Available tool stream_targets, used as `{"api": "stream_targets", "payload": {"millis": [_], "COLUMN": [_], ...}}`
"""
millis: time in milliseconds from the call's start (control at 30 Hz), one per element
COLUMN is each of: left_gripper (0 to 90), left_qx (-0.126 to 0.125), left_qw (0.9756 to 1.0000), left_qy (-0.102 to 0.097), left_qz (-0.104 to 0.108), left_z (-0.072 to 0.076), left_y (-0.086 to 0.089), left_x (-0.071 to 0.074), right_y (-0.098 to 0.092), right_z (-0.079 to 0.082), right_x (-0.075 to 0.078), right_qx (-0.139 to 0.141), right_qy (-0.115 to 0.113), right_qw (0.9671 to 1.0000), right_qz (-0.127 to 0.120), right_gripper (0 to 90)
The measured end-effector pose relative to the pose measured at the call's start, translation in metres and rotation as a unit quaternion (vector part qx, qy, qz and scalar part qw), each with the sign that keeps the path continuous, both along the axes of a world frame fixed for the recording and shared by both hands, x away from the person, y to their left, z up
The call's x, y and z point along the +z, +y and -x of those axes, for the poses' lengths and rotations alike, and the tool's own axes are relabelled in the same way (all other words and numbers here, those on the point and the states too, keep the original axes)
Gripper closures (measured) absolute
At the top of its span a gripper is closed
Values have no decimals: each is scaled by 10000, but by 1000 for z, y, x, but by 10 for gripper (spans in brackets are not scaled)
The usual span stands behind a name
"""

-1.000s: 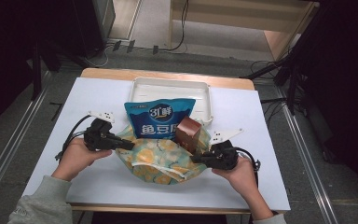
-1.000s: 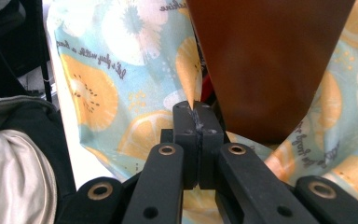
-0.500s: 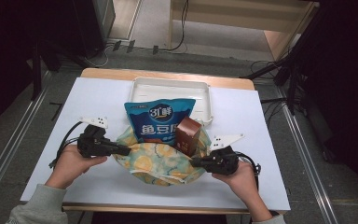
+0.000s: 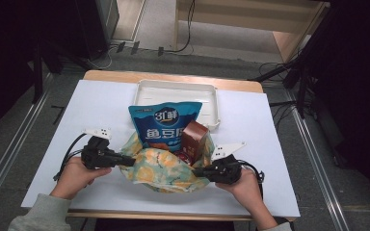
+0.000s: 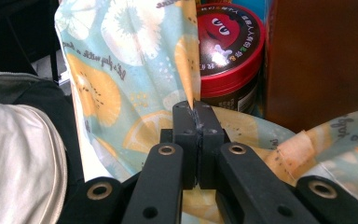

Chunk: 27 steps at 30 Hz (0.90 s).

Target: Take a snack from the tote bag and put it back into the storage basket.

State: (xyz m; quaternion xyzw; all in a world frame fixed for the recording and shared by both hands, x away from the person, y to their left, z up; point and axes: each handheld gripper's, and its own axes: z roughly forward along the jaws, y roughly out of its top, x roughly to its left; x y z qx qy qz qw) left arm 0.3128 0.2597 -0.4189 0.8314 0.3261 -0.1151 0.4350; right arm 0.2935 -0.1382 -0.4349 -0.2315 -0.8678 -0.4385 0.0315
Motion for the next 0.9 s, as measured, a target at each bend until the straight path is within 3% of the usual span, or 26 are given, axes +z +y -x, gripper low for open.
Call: {"api": "stream_targets", "payload": {"millis": [133,333,900], "left_gripper": [900,900,900], "left_qx": [-8,-25,13], "left_qw": [10000,10000,9999], "left_qy": [43,74,120], "left_qz": [48,24,-92], "left_z": [-2,-1,-8], "left_y": [1,3,7], "left_x": [-1,0,-15], "right_y": [1,3,15], "right_z": [-1,1,3], "right_x": [-2,-1,-6], "right_qx": [41,87,295], "right_qy": [-63,25,2], "right_qw": [10000,10000,9996], "right_qz": [15,23,37], "right_gripper": [900,900,900]}}
